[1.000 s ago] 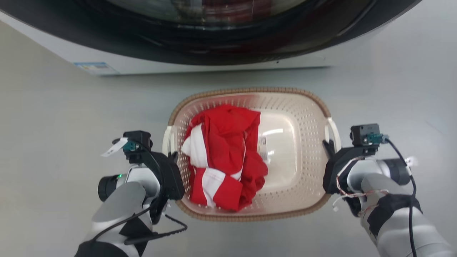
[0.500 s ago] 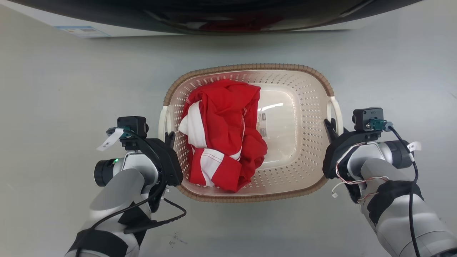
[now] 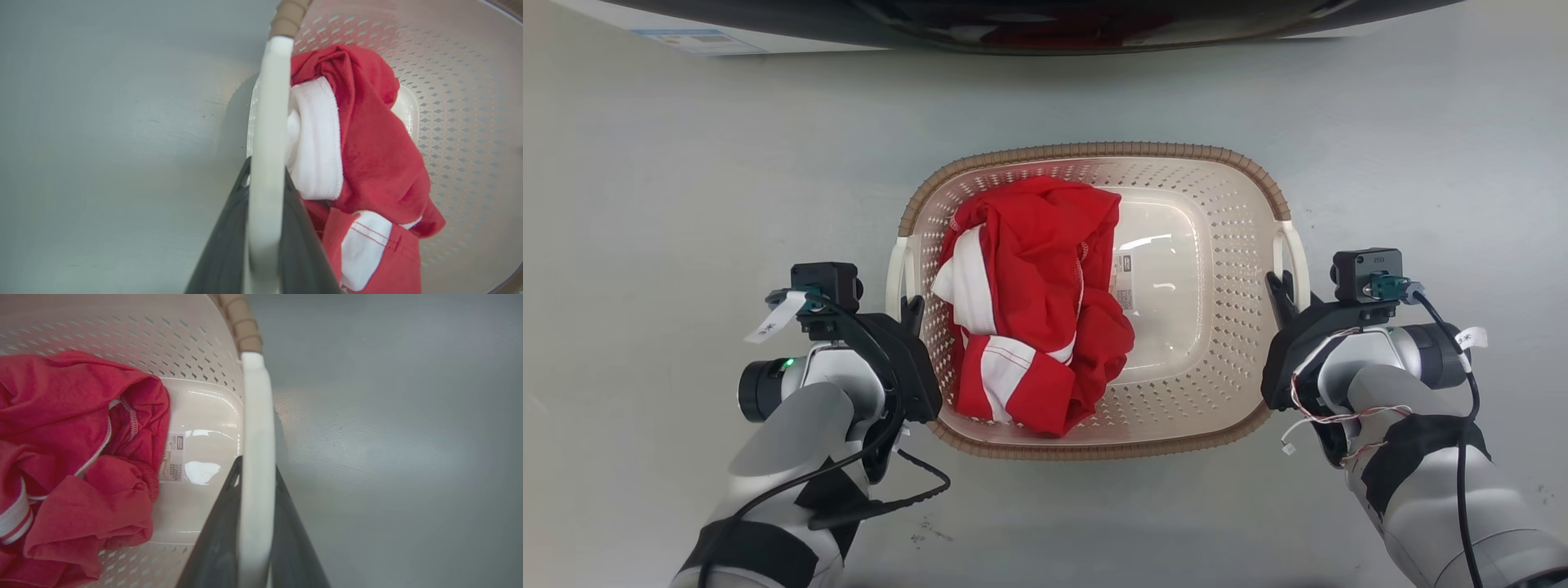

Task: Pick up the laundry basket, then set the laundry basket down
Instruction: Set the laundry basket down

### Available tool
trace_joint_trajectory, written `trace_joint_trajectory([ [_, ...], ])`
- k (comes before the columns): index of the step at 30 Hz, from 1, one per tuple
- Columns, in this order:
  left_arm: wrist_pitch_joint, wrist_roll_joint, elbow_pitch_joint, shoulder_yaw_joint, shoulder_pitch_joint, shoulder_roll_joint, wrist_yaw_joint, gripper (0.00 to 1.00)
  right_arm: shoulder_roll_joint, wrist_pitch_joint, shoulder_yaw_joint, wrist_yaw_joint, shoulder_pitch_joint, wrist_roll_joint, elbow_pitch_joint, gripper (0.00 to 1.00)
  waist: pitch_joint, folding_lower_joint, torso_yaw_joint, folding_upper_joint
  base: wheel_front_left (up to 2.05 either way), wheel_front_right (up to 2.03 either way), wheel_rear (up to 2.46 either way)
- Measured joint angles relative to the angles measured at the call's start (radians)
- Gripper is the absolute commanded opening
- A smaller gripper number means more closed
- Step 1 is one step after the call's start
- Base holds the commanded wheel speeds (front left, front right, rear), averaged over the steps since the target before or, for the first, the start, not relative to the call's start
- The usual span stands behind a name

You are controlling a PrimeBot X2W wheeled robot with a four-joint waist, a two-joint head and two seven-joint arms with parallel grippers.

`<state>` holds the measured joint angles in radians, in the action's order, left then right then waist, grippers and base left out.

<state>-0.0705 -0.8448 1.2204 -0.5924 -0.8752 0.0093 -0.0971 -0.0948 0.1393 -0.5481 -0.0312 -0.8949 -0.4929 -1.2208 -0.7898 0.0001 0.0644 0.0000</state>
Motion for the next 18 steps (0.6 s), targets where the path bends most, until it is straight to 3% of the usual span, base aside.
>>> trace_joint_trajectory([
  [15, -0.010, 0.000, 0.022, -0.010, -0.002, -0.002, -0.008, 0.00, 0.007, 0.003, -0.005, -0.010, -0.012, -0.001, -0.018, 0.00, -0.003, -0.0001, 0.000, 0.0000, 0.00, 0.00, 0.00],
  [16, -0.010, 0.000, 0.024, -0.010, -0.003, -0.002, -0.008, 0.00, 0.007, 0.004, -0.009, -0.015, -0.014, 0.000, -0.018, 0.26, -0.002, -0.0001, 0.000, 0.0000, 0.00, 0.00, 0.00],
  [17, -0.010, 0.000, 0.025, -0.009, -0.004, -0.001, -0.008, 0.40, 0.007, 0.005, -0.012, -0.023, -0.016, 0.000, -0.018, 0.56, 0.000, -0.0001, 0.000, 0.0000, 0.00, 0.00, 0.00],
  [18, -0.010, 0.000, 0.026, -0.011, -0.005, 0.002, -0.008, 0.74, 0.006, 0.012, -0.016, -0.026, -0.016, 0.001, -0.019, 1.00, 0.001, -0.0001, 0.000, 0.0000, 0.00, 0.00, 0.00],
])
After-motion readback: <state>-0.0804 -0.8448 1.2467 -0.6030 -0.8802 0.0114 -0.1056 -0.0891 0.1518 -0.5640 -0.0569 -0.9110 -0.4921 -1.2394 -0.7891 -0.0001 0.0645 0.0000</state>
